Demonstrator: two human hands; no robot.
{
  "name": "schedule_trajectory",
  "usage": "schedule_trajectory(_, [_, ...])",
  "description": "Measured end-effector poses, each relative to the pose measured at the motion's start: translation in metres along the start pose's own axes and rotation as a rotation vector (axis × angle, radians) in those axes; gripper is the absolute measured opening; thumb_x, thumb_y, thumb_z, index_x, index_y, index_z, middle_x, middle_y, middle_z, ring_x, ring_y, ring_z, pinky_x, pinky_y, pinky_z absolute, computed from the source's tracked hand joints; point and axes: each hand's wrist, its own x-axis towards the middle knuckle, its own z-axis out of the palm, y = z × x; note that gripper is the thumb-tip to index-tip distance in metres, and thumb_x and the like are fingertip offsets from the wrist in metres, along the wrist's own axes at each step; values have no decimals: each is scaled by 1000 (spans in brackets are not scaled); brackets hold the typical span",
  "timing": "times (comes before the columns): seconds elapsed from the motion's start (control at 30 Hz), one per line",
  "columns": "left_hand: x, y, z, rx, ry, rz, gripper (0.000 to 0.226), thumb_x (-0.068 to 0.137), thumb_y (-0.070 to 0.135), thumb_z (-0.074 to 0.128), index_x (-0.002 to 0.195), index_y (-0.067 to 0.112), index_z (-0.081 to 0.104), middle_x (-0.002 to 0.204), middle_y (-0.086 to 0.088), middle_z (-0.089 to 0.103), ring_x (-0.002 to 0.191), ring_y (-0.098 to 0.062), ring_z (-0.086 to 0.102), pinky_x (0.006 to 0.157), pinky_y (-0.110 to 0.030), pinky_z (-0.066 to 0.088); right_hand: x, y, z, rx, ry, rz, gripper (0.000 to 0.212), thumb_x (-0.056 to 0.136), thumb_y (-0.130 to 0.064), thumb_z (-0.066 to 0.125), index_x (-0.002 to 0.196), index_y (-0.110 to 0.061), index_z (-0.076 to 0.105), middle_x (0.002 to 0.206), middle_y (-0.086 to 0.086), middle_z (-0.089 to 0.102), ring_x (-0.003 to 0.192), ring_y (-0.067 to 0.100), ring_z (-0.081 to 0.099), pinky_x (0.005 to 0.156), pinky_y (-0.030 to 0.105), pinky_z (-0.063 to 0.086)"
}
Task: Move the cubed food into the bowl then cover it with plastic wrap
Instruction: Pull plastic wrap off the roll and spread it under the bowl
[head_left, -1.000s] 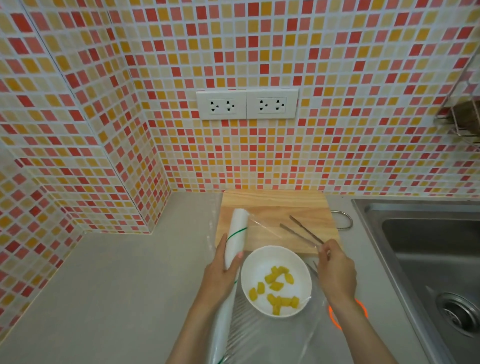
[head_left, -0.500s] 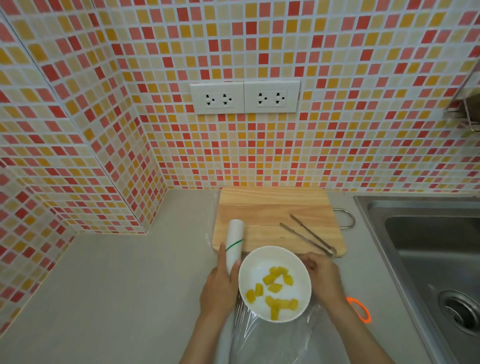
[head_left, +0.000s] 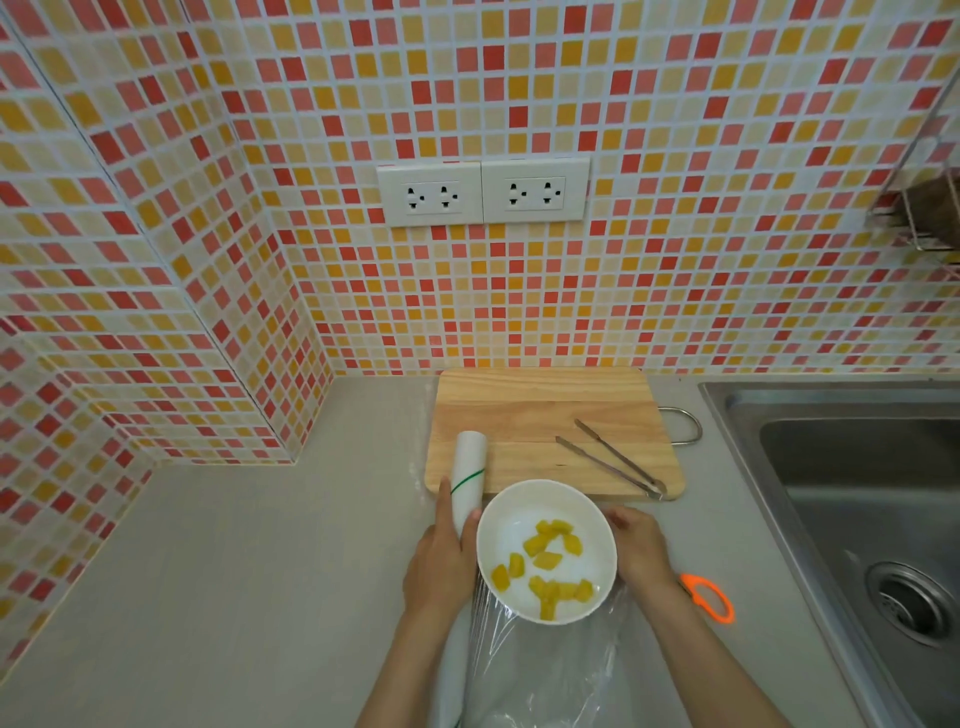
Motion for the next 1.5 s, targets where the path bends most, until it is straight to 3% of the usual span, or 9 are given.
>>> schedule_trajectory(0.27, [1,-1,-2,-42,-17,-22,62,92,57,31,146,43,6,126,-16,60,114,-36,57,89,-39,43,-2,-5,-2,181,-52,-134,21,74,16,60,77,-3,69,72,2,68,65,5,61,61,13,50])
schedule_trajectory(0.47, [2,-1,-4,-39,-35,-8,63,93,56,32,147,41,6,130,-16,58,116,-36,55,95,-42,43,8,-23,-13,185,-261,255,17,83,1,59,70,-6,66,37,-1,58,27,6,49,30,13,34])
schedule_trajectory(0.57, [2,0,-5,-33,-35,-1,63,93,55,33,148,39,6,134,-18,55,119,-38,53,97,-42,42,8,-38,-8,222,-248,350,5,80,-6,66,80,-7,61,65,9,64,51,17,62,35,20,48])
schedule_trajectory(0.73, [0,-1,-6,-42,-35,3,63,93,54,34,148,37,8,136,-18,53,121,-39,52,98,-43,41,11,-47,-5,80,-178,368,19,80,-14,67,90,2,65,95,20,67,86,31,65,75,44,54])
schedule_trajectory(0.83, [0,-2,-5,-41,-32,11,63,93,54,34,148,38,8,136,-18,53,122,-39,51,98,-43,40,12,-53,-10,-271,26,-35,27,90,-20,54,87,3,69,92,20,70,88,31,64,73,31,44])
schedule_trajectory(0.93, [0,-1,-5,-33,-22,4,62,93,54,34,148,39,9,135,-18,54,121,-39,51,97,-43,40,2,-67,-8,18,-177,-299,33,97,-27,44,108,-6,67,102,8,69,95,16,62,73,6,42])
schedule_trajectory(1.03, [-1,-1,-4,-28,-20,4,62,94,54,34,148,38,9,135,-18,54,120,-39,52,97,-43,40,4,-68,1,77,-498,-196,45,97,-43,34,117,-15,63,109,3,69,109,13,61,99,25,42])
schedule_trajectory(1.17, [-2,0,-3,-24,-8,-3,62,93,55,32,148,39,9,134,-18,54,120,-39,52,97,-43,40,19,-73,4,56,-596,-73,49,96,-51,26,111,-21,62,115,5,67,115,19,58,109,42,37])
schedule_trajectory(1.5, [-5,1,-1,-9,14,-24,61,93,56,30,148,38,9,139,-16,50,124,-37,49,99,-43,38,18,-43,1,601,-611,280,72,91,-63,13,119,-15,58,122,8,62,108,24,60,89,39,48])
